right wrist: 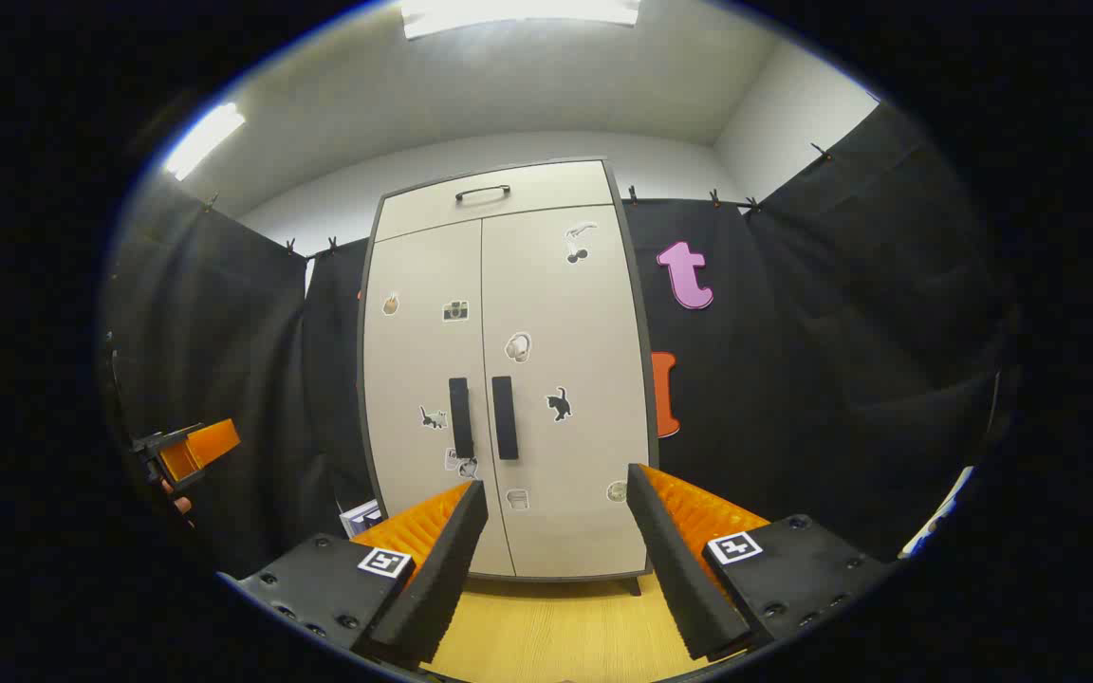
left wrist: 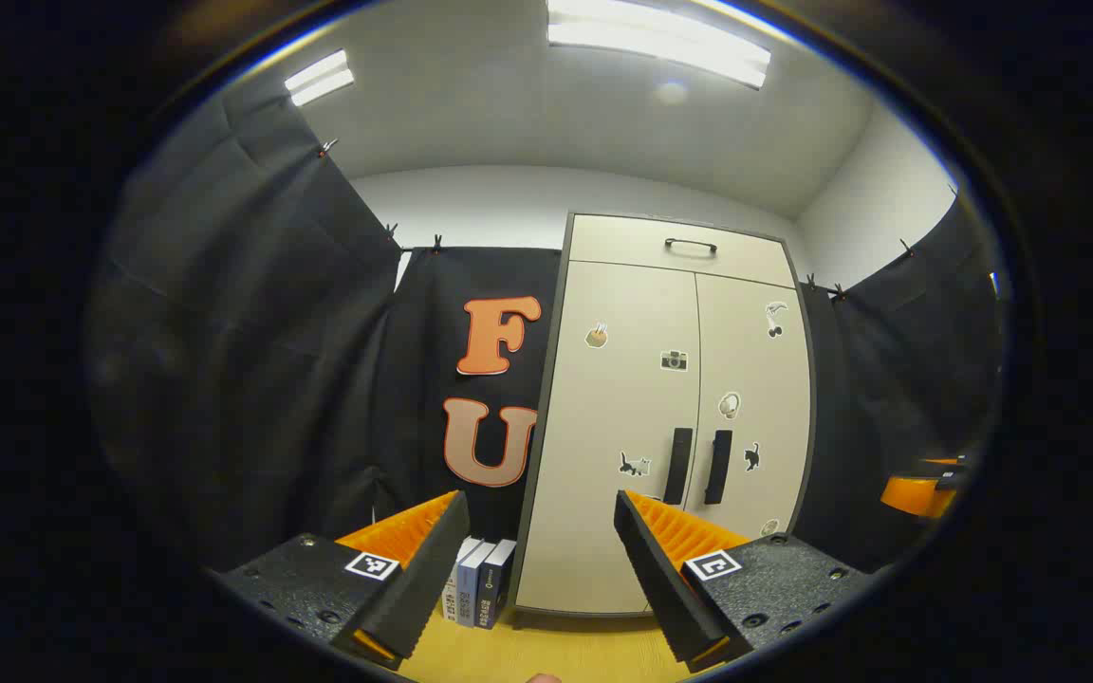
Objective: Open the right door of the double-door shoe cabinet with the right hand, and open the left door with the left hand.
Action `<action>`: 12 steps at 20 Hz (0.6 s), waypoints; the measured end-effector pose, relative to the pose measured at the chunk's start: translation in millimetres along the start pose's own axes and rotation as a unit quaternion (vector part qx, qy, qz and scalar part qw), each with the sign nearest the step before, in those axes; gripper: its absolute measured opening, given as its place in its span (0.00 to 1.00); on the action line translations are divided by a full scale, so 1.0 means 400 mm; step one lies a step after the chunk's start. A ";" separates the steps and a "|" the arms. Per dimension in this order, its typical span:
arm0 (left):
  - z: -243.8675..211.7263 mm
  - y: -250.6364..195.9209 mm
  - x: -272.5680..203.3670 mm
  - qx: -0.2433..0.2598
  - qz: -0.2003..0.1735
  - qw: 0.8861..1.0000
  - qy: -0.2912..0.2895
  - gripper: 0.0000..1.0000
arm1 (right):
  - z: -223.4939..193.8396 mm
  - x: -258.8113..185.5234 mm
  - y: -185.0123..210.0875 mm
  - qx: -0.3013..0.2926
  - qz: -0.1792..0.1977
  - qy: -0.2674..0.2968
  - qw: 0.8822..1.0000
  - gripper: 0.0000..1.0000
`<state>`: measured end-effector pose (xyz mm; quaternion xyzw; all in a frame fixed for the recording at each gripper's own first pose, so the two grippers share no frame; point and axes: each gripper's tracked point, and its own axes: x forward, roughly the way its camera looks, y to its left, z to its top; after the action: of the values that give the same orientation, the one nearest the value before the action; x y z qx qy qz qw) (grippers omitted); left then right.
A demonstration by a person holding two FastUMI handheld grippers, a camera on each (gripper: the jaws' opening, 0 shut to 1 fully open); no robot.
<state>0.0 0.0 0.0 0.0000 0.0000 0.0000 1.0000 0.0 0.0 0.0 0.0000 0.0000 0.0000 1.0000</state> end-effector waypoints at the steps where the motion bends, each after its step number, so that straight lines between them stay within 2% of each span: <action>1: 0.000 0.000 0.000 0.002 0.000 1.000 0.000 0.94 | 0.001 0.002 0.001 0.000 0.001 0.000 1.000 0.98; 12: -0.008 -0.007 0.014 0.002 -0.005 1.000 0.000 0.94 | -0.008 0.027 0.014 0.000 0.006 0.002 1.000 0.98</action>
<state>5.5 -2.7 -3.4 0.0017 0.0000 -0.0048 1.0000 10.7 5.5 -3.1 -0.0002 0.0018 0.0056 1.0000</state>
